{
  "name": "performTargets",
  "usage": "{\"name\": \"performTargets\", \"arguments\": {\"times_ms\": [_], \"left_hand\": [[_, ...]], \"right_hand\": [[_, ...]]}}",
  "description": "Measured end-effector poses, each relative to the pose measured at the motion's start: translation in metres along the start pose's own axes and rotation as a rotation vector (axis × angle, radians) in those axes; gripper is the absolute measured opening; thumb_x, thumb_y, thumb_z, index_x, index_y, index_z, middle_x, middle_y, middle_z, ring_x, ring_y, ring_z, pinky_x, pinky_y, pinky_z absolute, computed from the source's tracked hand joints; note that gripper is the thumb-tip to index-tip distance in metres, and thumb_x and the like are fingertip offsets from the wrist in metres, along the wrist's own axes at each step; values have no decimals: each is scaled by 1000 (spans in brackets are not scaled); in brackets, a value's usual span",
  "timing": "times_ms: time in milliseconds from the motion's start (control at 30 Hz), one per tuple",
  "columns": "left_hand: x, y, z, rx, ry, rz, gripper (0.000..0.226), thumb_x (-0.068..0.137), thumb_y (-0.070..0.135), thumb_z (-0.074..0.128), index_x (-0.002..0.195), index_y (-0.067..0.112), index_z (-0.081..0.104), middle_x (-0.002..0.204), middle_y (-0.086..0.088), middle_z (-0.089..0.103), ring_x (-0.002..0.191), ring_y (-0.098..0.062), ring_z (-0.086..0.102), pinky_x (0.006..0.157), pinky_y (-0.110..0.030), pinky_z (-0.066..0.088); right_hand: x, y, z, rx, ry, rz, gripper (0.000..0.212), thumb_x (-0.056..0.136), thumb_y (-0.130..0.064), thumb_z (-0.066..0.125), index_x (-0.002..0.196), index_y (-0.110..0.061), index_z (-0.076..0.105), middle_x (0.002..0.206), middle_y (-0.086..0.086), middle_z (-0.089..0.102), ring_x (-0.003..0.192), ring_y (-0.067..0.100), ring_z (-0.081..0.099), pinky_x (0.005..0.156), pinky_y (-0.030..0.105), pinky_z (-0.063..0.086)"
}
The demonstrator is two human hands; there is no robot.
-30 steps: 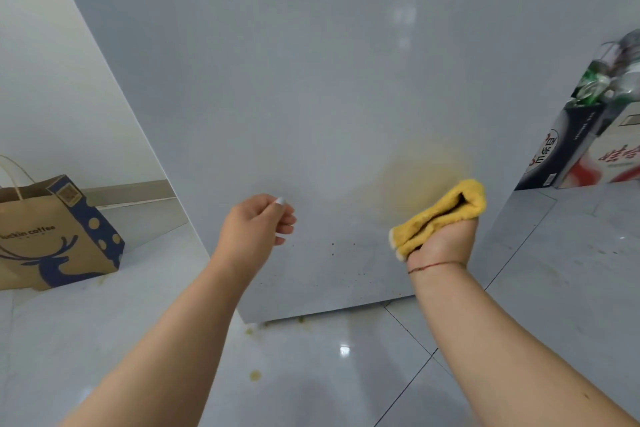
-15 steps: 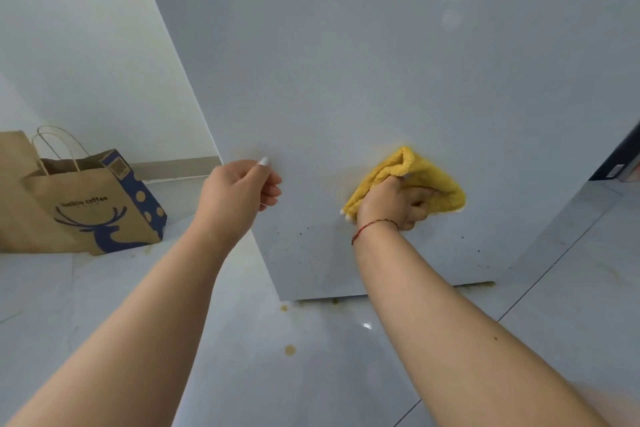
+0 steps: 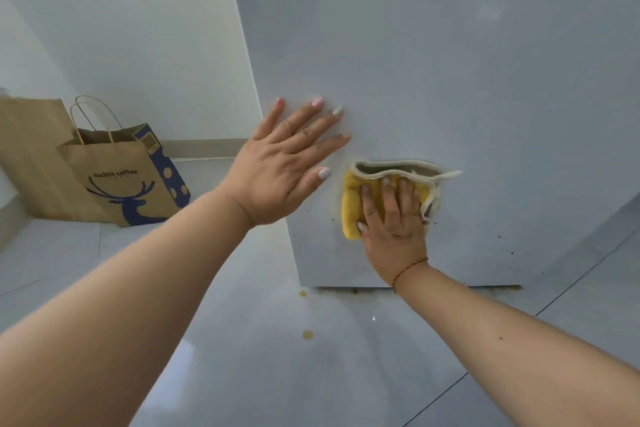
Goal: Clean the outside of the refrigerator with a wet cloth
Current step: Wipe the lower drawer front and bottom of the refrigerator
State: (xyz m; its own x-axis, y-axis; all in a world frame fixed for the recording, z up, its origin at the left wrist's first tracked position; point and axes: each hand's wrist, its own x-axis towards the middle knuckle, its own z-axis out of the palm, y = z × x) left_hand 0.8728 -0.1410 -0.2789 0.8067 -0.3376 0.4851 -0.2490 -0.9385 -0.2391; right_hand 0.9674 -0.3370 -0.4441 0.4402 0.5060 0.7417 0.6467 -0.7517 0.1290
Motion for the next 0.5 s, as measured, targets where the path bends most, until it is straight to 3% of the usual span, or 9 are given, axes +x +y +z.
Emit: {"name": "performTargets", "arguments": {"times_ms": [133, 333, 433, 500], "left_hand": [[0, -11, 4, 87, -85, 75, 62, 102, 50, 7, 150, 22, 34, 159, 0, 24, 149, -22, 14, 121, -42, -6], [1, -8, 2, 74, -50, 64, 64, 101, 51, 7, 149, 21, 37, 158, 0, 29, 149, -23, 16, 120, -42, -5], [1, -7, 3, 82, -37, 52, 64, 101, 51, 8, 150, 21, 37, 158, 0, 28, 149, -22, 16, 120, -43, -3], [1, -5, 4, 90, -30, 43, 64, 101, 51, 9, 150, 20, 37, 159, 0, 27, 149, -22, 16, 120, -44, -3]], "right_hand": [[15, 20, 3, -86, 64, -422, 56, 88, -21, 58, 141, -18, 45, 148, 5, 34, 139, 30, 29, 118, 46, 15], [51, -9, 9, -159, -98, -819, 52, 94, -7, 27, 144, -12, 40, 151, 5, 38, 140, 21, 33, 118, 39, 13], [51, -30, 23, -241, -219, -984, 52, 92, -19, 32, 143, -13, 39, 150, 3, 38, 140, 20, 34, 118, 40, 12], [48, -41, 26, -294, -282, -1083, 54, 95, -30, 36, 147, -16, 30, 155, 2, 26, 144, 21, 22, 120, 41, 7]]}}
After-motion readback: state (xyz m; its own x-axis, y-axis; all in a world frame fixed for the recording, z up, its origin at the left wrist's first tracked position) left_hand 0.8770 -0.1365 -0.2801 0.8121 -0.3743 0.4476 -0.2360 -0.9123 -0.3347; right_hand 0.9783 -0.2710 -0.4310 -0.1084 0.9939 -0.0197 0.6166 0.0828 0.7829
